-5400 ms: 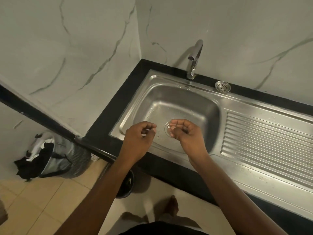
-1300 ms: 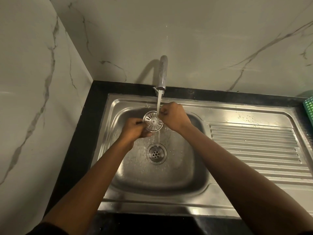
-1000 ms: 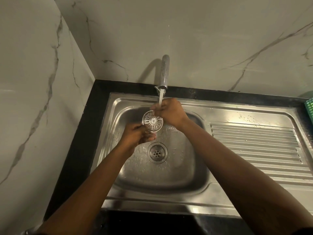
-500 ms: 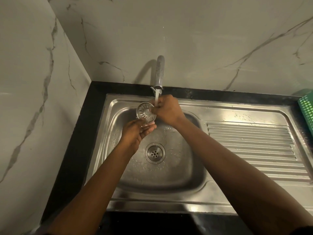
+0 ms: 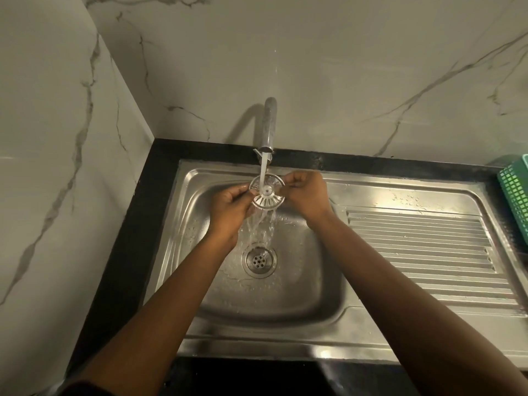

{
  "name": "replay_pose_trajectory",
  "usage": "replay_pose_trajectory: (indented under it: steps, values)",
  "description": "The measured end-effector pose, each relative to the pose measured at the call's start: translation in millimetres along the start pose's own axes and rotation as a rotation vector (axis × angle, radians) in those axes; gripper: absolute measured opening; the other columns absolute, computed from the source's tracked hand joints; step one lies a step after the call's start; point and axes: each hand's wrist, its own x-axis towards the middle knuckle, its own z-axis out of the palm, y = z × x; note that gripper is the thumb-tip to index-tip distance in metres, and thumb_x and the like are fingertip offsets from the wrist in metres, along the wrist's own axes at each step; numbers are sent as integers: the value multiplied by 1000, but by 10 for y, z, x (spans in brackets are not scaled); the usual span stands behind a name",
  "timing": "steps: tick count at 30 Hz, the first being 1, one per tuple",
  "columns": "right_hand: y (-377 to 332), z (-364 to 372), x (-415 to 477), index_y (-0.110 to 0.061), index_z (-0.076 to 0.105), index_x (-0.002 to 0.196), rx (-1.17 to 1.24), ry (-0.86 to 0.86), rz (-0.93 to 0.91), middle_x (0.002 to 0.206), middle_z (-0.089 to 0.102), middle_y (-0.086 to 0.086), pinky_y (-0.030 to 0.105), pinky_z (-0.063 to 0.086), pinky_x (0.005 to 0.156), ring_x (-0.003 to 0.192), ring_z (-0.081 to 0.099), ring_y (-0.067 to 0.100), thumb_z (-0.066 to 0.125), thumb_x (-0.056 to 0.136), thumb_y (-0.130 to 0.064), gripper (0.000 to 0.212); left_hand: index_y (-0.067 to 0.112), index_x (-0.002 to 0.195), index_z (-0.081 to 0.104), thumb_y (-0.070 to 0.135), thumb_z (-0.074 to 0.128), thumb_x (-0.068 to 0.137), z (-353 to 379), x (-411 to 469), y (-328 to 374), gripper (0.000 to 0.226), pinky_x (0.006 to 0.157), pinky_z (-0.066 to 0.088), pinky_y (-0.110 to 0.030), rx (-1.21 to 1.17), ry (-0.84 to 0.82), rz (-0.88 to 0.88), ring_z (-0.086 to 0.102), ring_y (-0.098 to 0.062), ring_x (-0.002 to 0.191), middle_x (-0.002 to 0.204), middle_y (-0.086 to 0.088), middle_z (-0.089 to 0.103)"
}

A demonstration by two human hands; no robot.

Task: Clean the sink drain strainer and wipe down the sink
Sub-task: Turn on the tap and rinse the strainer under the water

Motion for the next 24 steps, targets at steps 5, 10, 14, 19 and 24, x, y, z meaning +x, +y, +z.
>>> replay_pose_trajectory:
  steps: [5,10,14,19,24]
  values:
    - [225,-81,-149,-12,76,80,183,-18,149,78,80,7,38,67,71,72,78,21,79,85,3,16,21,115,79,16,75,95,43,-18,12,21,88,63,-29,193,-67,154,78,-10,100,109,5,82]
    - [192,-57,-162,-8,76,84,238,-12,163,82,80,11,37,66,70,73,77,24,77,88,3,12,17,117,79,16,74,96,63,13,110,22,88,63,-33,329,-47,256,79,-11,93,106,4,82]
    - [5,30,-75,-24,78,79,28,41,1,70,78,-13,12,54,59,65,74,0,84,84,-8,18,18,111,80,15,72,96,-47,11,141,17,85,64,-34,391,48,303,79,-8,91,98,5,82]
    - [-228,154,-8,-16,83,96,-91,-30,-134,84,80,-11,9,57,66,74,74,-3,83,86,-13,10,20,105,79,14,74,95,-198,-41,59,13,85,64,-53,304,165,248,80,-21,89,98,-2,82]
    - [-328,205,-1,-13,83,98,-63,-57,-200,85,78,-14,5,54,68,75,73,-9,79,88,-3,15,7,113,76,6,74,93,-226,-114,17,20,89,64,-52,135,236,194,80,-24,94,102,-7,82]
